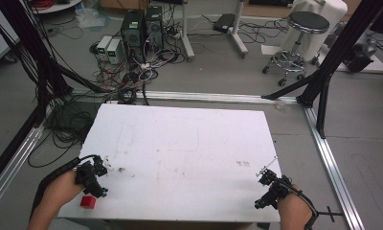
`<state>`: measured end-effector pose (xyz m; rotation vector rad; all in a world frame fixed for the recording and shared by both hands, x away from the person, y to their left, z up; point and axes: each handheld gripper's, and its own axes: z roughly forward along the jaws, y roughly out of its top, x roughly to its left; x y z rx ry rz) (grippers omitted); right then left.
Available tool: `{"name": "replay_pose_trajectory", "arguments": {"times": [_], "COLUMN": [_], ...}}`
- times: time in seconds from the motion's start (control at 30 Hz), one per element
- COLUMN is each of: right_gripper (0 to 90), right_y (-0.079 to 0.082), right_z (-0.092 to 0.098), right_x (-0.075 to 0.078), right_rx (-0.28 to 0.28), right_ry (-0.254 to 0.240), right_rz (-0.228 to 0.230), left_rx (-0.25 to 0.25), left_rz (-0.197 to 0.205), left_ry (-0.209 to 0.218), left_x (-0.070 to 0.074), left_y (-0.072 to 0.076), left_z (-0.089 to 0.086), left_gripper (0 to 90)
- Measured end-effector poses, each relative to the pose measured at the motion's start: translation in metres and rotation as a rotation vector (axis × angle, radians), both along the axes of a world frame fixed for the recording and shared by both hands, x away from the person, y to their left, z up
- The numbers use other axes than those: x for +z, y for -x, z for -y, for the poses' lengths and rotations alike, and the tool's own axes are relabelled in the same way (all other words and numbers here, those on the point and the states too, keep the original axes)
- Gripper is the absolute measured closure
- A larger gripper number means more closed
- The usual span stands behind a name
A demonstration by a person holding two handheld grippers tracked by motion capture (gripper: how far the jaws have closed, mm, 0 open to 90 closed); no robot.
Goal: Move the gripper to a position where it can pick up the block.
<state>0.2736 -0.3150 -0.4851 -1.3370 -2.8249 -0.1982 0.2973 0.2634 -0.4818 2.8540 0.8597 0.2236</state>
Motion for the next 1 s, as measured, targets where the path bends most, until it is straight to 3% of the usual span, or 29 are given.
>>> {"name": "replay_pose_trajectory", "arguments": {"times": [0.57, 1.0], "right_gripper": [4.7, 4.7], "right_y": [0.0008, 0.0013], "right_z": [0.0, 0.001], "right_x": [0.0009, 0.0012], "right_rx": [0.003, -0.003], "right_ry": [-0.007, -0.013], "right_rz": [0.0, -0.001], "left_rx": [-0.011, -0.083], "left_rz": [0.003, -0.013], "left_ry": [0.008, 0.007], "left_x": [0.0032, 0.0061], "left_y": [0.001, 0.0025], "left_z": [-0.0017, -0.0039], "left_gripper": [23.0, 22.9]}}
